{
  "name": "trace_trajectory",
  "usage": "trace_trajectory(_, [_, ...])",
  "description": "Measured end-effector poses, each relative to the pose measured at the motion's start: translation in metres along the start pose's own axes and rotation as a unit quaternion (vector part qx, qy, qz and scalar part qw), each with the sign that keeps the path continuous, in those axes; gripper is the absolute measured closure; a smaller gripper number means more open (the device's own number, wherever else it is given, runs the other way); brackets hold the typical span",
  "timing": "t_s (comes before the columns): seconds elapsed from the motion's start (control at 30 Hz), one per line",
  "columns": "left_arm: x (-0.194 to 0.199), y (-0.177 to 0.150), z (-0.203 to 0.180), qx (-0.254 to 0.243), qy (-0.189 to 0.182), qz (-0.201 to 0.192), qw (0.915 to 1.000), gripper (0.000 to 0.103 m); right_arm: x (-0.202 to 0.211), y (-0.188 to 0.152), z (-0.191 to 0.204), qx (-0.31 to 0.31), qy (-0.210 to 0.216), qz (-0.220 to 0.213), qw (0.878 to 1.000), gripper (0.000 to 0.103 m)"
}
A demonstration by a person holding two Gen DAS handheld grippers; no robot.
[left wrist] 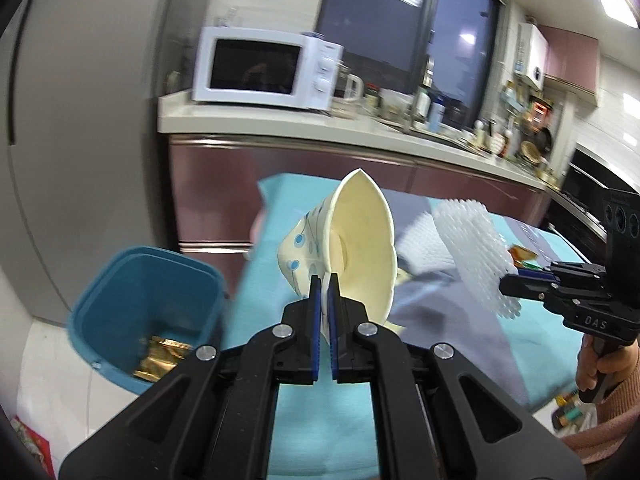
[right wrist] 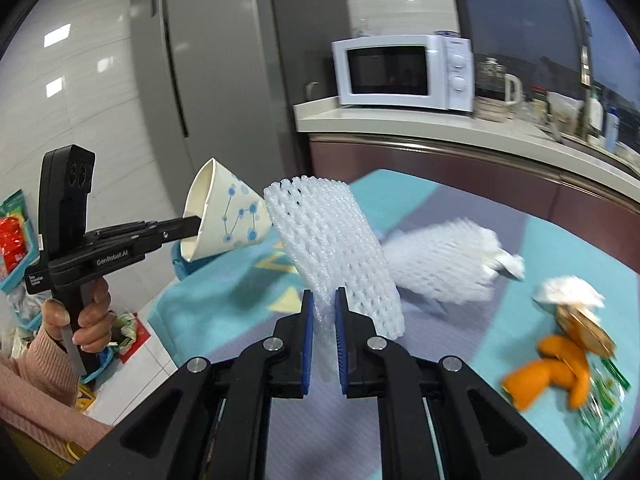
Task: Collect trash
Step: 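Carry cup and foam net to the teal bin and open both grippers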
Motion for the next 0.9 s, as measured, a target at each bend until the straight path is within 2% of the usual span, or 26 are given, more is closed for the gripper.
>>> trace_trajectory(0.17, [0.004, 0.01, 0.048, 0.015, 0.055, -0.011, 0.9983, 0.099, -0.034, 0.023, 0.015, 0.023, 0.033, 0.009, 0.999, 0.094])
trace_trajectory(0.33, [-0.006, 0.014, 0.095, 0.03, 0.104, -0.004, 0.9941, 0.099, -0.073, 0.051, 0.036, 0.05, 0.069, 0.019, 0.996, 0.094])
trace_trajectory(0.53, [-0.03, 0.006, 0.141, 0.046, 0.152, 0.025, 0.987, 0.099, -0.129, 0.079, 0.056, 0.061, 0.114, 0.046, 0.991, 0.094])
trace_trajectory(0.73, [-0.064, -0.012, 0.167, 0.05, 0.187, 0.063, 0.979, 0.099, -0.187, 0.096, 0.071, 0.048, 0.151, 0.084, 0.984, 0.094])
trace_trajectory(0.9, [-0.098, -0.029, 0.186, 0.058, 0.2, 0.1, 0.9729, 0.099, -0.237, 0.099, 0.077, 0.028, 0.162, 0.129, 0.978, 0.094])
Point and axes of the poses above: each gripper's, at about its wrist camera, not at the fingertips, and x roughly against the way its jaws point, z to its left, y to its top, the point moved 3 cm from there along -x, roughly the way its jaws point, and after that the axes turned 10 degrees about y, right-handed, at the moved point
